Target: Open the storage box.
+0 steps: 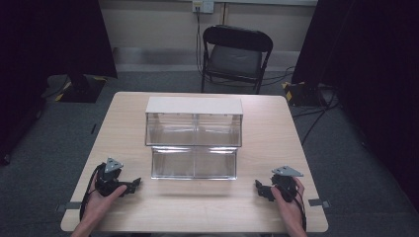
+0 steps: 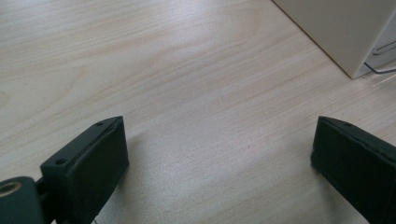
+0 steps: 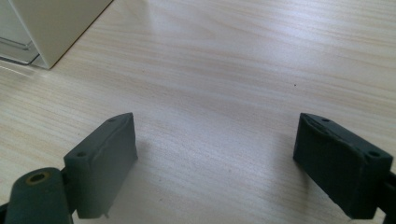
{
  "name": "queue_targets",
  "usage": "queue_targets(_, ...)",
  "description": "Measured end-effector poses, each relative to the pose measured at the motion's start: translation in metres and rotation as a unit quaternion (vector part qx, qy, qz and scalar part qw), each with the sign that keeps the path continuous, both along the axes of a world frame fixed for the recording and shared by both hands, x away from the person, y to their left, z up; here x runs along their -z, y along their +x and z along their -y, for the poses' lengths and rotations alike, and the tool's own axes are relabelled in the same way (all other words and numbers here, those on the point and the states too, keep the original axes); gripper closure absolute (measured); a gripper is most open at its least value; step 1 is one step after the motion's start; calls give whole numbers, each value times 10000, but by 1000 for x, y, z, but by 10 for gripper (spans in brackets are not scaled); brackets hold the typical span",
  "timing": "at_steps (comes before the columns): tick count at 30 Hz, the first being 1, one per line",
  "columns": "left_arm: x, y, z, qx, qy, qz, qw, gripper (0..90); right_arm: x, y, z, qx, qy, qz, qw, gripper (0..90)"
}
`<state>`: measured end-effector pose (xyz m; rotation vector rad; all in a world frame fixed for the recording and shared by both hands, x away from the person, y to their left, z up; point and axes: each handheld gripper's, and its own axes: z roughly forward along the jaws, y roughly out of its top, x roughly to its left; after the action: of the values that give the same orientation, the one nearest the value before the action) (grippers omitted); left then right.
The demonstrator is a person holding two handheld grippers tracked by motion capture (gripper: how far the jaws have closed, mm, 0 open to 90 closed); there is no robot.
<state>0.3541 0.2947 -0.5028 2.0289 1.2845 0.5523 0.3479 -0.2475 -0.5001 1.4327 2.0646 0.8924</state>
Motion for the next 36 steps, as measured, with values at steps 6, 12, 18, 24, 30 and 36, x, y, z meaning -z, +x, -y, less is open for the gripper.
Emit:
queue_targets(6, -2, -2, -1, 13, -44, -5, 10000, 102, 0, 0, 0, -1, -1, 0, 10000, 125)
queue_targets(12, -4, -3, 0, 91, -106, -67, 9999, 158, 0, 0, 0, 0, 0, 1, 10000, 125)
queue_targets(18, -10, -6, 3, 245, -133, 39, 9996, 164, 0, 0, 0, 0, 0, 0, 10000, 125)
queue_targets(24, -14, -9, 5, 402, -210, 126, 9989, 165, 0, 0, 0, -3, -3, 3, 10000, 125)
queue_targets(30, -18, -14, 8, 638, -367, 257, 9970, 162, 0, 0, 0, -3, -3, 3, 10000, 125)
queue_targets(36, -24, -18, 13, 696, -455, 243, 9962, 176, 0, 0, 0, -4, -4, 4, 10000, 124)
